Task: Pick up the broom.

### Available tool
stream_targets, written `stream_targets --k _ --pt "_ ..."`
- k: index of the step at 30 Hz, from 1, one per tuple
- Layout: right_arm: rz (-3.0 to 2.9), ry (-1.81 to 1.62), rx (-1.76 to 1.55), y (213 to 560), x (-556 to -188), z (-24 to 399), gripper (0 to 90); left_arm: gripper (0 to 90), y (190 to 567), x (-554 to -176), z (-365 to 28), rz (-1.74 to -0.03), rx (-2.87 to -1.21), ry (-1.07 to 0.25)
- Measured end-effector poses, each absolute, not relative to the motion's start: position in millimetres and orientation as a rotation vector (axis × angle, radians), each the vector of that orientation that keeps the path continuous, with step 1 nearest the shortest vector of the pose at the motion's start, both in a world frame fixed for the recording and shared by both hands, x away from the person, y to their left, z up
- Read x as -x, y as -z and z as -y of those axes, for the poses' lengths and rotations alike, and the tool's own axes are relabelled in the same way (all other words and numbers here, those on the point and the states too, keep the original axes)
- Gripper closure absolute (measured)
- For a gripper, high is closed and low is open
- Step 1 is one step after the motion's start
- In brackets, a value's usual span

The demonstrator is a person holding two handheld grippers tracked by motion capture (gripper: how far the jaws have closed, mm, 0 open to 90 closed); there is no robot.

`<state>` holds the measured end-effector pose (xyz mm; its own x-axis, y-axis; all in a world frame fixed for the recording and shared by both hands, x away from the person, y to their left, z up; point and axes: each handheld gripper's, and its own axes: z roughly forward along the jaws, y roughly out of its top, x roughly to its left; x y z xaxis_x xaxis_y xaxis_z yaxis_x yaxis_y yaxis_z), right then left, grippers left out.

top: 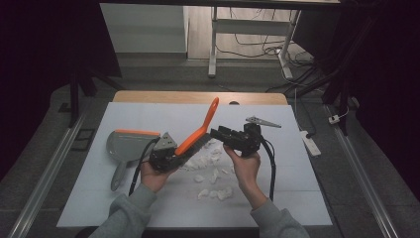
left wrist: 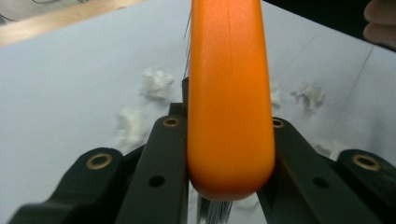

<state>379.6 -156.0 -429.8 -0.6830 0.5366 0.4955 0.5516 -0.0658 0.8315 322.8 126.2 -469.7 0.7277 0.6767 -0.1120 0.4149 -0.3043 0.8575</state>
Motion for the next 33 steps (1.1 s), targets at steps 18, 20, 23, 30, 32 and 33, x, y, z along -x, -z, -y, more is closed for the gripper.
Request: stream_targets --k 18,20,23,30,32,33 --pt "2.53 1.725 0.925 417 -368 183 34.6 80.0 467 -323 -130 -0.705 -2.206 -0.24" --pt "2.557 1.719 0.887 414 -365 185 34.3 80.0 467 -321 -128 -0.684 -2.22 -0.239" --pt "2.593 1.705 0.838 407 -360 187 32.7 79.9 467 -320 -126 -0.67 -2.226 -0.236" --pt "2.745 1.643 0.755 390 -349 182 31.9 79.9 459 -319 -124 -0.582 -2.296 -0.224" --pt "2.784 1.613 0.701 390 -347 175 31.9 79.9 459 -318 -120 -0.566 -2.323 -0.224" --pt "2.807 1.598 0.67 390 -346 171 31.9 79.9 460 -318 -118 -0.556 -2.34 -0.219"
